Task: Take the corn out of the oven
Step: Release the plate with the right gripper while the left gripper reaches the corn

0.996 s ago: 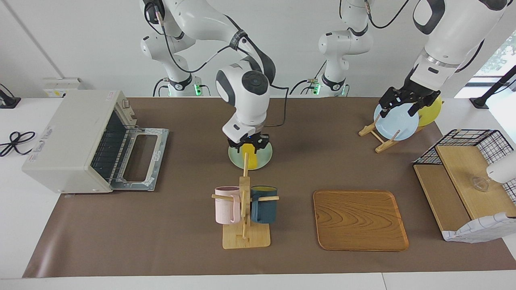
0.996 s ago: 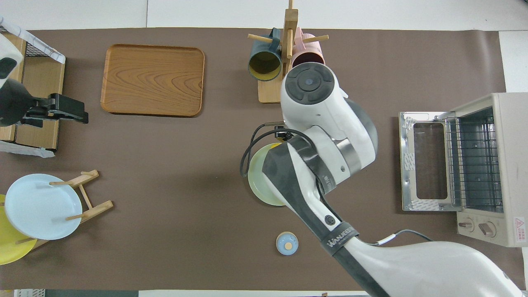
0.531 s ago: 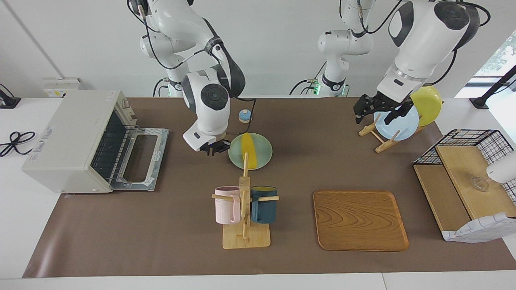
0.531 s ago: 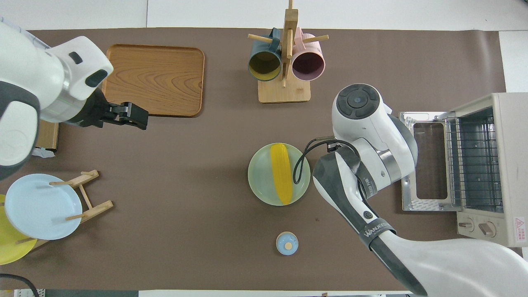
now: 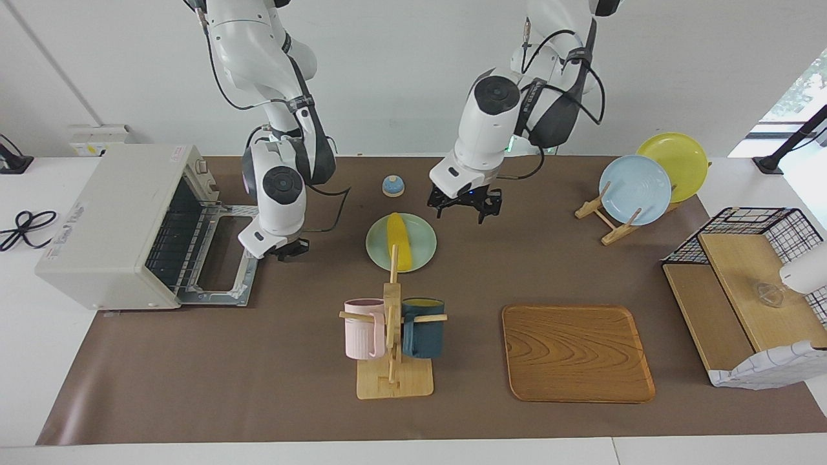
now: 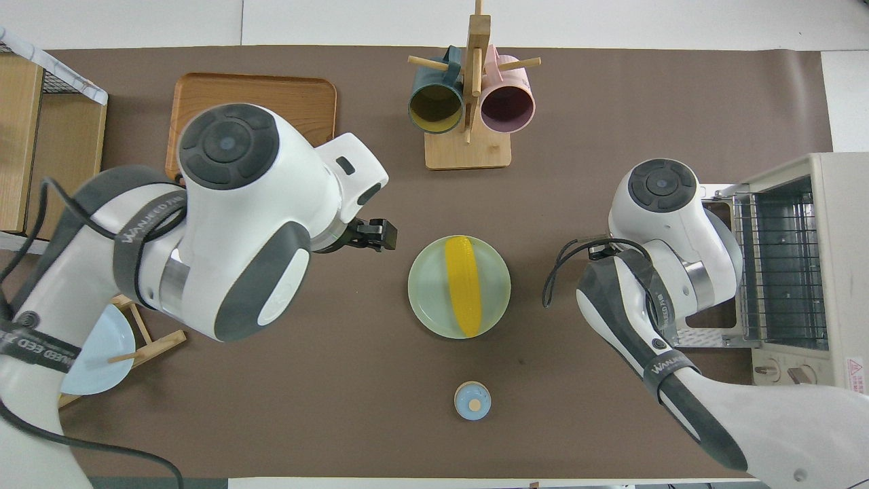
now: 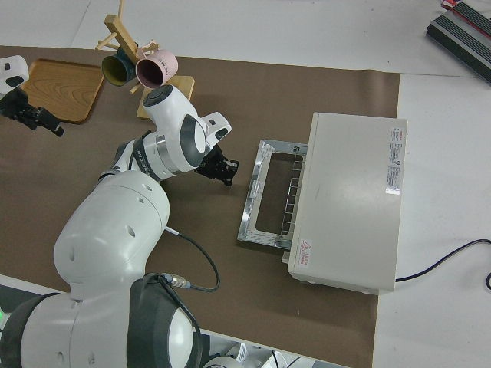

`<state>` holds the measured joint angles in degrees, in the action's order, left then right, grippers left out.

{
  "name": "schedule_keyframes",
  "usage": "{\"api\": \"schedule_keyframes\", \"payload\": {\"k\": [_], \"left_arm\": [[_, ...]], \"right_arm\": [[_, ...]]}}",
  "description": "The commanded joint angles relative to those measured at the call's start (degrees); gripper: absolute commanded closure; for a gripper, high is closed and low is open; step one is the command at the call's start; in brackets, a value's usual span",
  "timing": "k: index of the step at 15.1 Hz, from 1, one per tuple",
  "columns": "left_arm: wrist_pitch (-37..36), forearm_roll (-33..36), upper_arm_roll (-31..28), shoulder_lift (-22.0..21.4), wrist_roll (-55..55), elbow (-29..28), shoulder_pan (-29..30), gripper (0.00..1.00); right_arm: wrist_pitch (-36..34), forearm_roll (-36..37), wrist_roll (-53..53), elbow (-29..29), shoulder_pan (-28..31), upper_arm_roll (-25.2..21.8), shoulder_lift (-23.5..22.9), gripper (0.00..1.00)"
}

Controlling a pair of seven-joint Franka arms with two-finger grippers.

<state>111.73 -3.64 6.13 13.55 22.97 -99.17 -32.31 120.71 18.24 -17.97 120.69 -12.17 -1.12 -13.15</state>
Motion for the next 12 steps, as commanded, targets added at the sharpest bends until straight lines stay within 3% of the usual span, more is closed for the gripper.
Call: {"api": "schedule_keyframes", "payload": {"k": [1,4,8,12], "left_arm": [[6.63,-0.14,-1.21,4.1,3.81,-0.59,-3.28,0.0],[10.26,0.04,-1.21,10.34,6.55,3.52,-4.43,0.0],[15.08,0.39,-1.21,13.25,10.41,3.19,-6.88,0.0],[17.2,0.39,-1.21,13.35,12.72,1.52,-8.12,0.0]], "right_arm": [[1.37,1.98,5.3,2.09,3.89,0.86,1.46,1.0],[1.37,2.15,7.34,2.09,5.66,0.86,1.37,1.0],[0.06,2.42,8.91,1.39,5.75,0.86,1.46,1.0],[-10.63,2.33,18.04,-3.69,5.93,0.86,5.4,1.0]]}}
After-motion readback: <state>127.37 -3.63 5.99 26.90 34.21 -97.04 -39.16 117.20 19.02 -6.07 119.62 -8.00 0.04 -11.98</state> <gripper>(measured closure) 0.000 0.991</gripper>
